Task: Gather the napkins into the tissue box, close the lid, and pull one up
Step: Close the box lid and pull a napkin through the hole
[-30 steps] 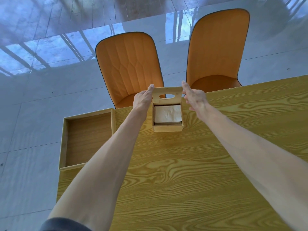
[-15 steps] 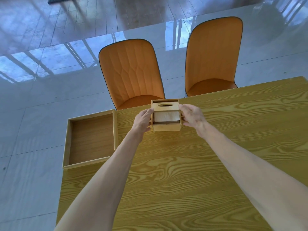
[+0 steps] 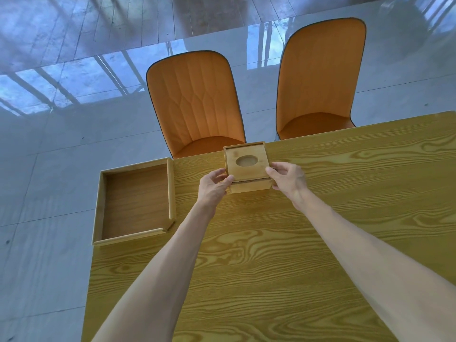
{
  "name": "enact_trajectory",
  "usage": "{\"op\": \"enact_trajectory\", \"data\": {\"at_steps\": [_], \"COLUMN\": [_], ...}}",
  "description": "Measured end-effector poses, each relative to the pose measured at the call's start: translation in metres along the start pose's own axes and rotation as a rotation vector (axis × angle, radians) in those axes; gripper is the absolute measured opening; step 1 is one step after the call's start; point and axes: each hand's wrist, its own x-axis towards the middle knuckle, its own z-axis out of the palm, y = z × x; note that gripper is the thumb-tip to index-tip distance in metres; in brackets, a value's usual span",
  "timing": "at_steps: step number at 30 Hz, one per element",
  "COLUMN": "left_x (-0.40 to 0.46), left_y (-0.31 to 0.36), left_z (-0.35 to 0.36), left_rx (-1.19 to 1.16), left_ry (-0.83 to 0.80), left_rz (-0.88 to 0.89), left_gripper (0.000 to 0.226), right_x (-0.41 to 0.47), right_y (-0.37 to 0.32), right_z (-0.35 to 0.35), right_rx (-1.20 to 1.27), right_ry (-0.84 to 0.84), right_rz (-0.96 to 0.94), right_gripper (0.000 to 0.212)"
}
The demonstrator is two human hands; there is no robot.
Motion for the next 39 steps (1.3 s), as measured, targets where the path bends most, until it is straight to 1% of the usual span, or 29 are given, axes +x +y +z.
{"op": "enact_trajectory", "data": {"at_steps": [13,22,25,27,28,30,31,33,36,37,39], "left_x": [0.009,0.010,0.009,0.009,0.008,0.006,0.005,0.005,0.009,0.010,0.012], "left_y": [-0.011,-0.013,-0.012,-0.010,-0.009,-0.005,-0.002,0.001,0.002,0.003,0.004], "left_z": [0.006,0.009,0.009,0.009,0.008,0.008,0.009,0.011,0.015,0.016,0.019], "left_rx": [0.041,0.074,0.088,0.109,0.124,0.171,0.203,0.264,0.376,0.411,0.465], "left_ry": [0.075,0.099,0.102,0.098,0.097,0.097,0.095,0.101,0.125,0.138,0.172], "left_rz": [0.050,0.066,0.067,0.069,0.076,0.105,0.122,0.156,0.201,0.210,0.204], "left_gripper": [0.043,0.040,0.040,0.042,0.043,0.048,0.050,0.056,0.063,0.065,0.068], "right_x": [0.007,0.008,0.008,0.007,0.005,0.004,0.003,0.004,0.012,0.015,0.023], "right_y": [0.009,0.009,0.008,0.004,0.001,-0.005,-0.008,-0.017,-0.033,-0.039,-0.050], "right_z": [0.004,0.004,0.002,0.001,0.001,0.002,0.002,0.004,0.008,0.008,0.009], "right_rx": [-0.066,-0.118,-0.163,-0.246,-0.319,-0.483,-0.562,-0.715,-0.969,-1.049,-1.145], "right_ry": [0.044,0.044,0.034,0.040,0.069,0.165,0.202,0.197,0.051,-0.014,-0.132], "right_rz": [-0.040,-0.068,-0.081,-0.112,-0.149,-0.282,-0.365,-0.543,-0.747,-0.797,-0.838], "right_gripper": [0.040,0.042,0.043,0.044,0.046,0.046,0.044,0.033,0.018,0.018,0.019]}}
